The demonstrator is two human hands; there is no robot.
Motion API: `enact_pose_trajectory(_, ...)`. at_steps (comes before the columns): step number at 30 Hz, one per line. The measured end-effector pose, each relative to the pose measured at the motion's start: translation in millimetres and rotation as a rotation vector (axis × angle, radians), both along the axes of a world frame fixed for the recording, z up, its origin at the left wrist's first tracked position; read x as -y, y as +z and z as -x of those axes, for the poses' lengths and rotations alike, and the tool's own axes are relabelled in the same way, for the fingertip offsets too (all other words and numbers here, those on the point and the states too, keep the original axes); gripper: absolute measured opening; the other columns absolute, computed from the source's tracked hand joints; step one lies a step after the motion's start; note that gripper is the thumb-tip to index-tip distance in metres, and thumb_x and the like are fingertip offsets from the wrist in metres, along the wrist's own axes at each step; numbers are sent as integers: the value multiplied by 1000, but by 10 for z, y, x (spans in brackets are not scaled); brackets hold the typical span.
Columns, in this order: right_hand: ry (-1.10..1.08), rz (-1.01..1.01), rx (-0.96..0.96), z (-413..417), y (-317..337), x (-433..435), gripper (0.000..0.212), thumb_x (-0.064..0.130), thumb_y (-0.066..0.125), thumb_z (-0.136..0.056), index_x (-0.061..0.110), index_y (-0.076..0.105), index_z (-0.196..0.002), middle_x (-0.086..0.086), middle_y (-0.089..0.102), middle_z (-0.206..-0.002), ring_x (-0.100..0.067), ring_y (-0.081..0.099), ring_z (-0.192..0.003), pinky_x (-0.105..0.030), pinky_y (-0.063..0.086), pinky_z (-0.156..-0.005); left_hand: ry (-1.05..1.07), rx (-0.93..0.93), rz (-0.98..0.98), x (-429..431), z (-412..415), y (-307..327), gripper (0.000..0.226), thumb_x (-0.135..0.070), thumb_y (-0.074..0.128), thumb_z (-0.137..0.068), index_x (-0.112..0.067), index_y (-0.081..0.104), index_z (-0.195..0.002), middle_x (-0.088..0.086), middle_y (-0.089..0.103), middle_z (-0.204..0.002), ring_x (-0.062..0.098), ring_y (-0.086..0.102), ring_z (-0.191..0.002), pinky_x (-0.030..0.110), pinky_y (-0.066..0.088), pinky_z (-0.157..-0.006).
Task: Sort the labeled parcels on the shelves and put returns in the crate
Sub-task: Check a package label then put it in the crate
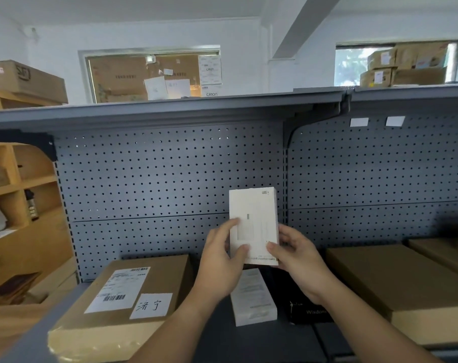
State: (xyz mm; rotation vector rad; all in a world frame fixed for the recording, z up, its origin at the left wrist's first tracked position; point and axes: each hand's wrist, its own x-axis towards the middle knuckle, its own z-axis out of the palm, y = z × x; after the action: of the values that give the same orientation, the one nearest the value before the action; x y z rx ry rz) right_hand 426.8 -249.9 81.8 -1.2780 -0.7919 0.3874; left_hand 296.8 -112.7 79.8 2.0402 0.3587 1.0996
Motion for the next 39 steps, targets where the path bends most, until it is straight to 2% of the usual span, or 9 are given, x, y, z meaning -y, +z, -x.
enact_pose_trajectory(6, 130, 16, -27, 50, 72, 37, 43, 11, 65, -99, 28, 49, -136, 0, 76, -118, -21, 73, -110, -48, 56, -99, -9, -6, 21, 91, -11, 58, 47, -30, 67, -98, -35, 53, -143, -20, 46, -130, 2, 52, -120, 29, 47, -107)
enact_pose_trajectory(11, 179, -77, -110, 61, 111, 41, 28, 23, 57, -103, 22, 59, -131, -11, 74, -121, -32, 71, -114, -57, 55, -98, -57, -25, 87, 121, -17, 69, 65, -44, 73, -92, -36, 46, -150, -15, 48, -145, 0, 54, -124, 30, 50, -107)
enact_pose_trajectory(17, 143, -82, -38, 120, 151, 50, 22, 18, 56, -104, 19, 62, -125, -8, 77, -112, -26, 74, -105, -43, 61, -88, -143, -76, 143, 152, -37, 118, 90, -71, 70, -78, -41, 36, -156, -19, 48, -146, -4, 49, -131, 35, 49, -110)
enact_pose_trajectory(22, 89, -58, 30, 86, 117, 63, 25, 13, 53, -106, 18, 66, -127, -1, 75, -119, -19, 72, -109, -37, 61, -89, -235, -72, 146, 180, -23, 170, 54, -39, 66, -99, -42, 48, -149, -17, 65, -133, -1, 61, -119, 38, 55, -103)
enact_pose_trajectory(28, -98, 27, 102, -14, 63, 31, 54, 20, 78, -90, 37, 53, -134, 13, 59, -128, -1, 58, -117, -19, 52, -87, -284, -57, 192, 251, 23, 193, 36, -16, 51, -107, -34, 60, -137, -11, 72, -123, 8, 67, -116, 41, 54, -104)
enact_pose_trajectory(31, -47, 46, 26, -46, 36, 35, 75, 26, 82, -84, 37, 41, -146, 15, 58, -132, -4, 58, -122, -23, 51, -94, -355, -69, 275, 236, 31, 193, 38, -10, 44, -109, -29, 59, -139, -6, 70, -130, 15, 66, -121, 46, 54, -104)
enact_pose_trajectory(34, 51, 14, -27, -17, 40, 61, 54, 21, 77, -89, 30, 53, -136, 11, 74, -119, -7, 71, -109, -23, 59, -81, -427, -74, 330, 224, 52, 199, 39, -7, 38, -110, -23, 55, -142, -2, 69, -133, 19, 65, -124, 43, 57, -100)
enact_pose_trajectory(37, 50, -15, -45, -5, 26, 66, 49, 19, 76, -90, 30, 57, -133, 6, 75, -120, -14, 73, -107, -42, 61, -91, -450, -59, 376, 199, 45, 194, 39, -8, 37, -110, -24, 51, -143, -2, 69, -133, 21, 65, -124, 43, 58, -96)
enact_pose_trajectory(39, -3, -44, -61, -13, 26, 66, 52, 15, 80, -87, 30, 58, -132, 5, 74, -120, -15, 74, -106, -45, 62, -90, -437, -14, 421, 205, 30, 227, 38, -9, 42, -109, -28, 48, -142, -1, 70, -130, 22, 66, -122, 48, 59, -94)
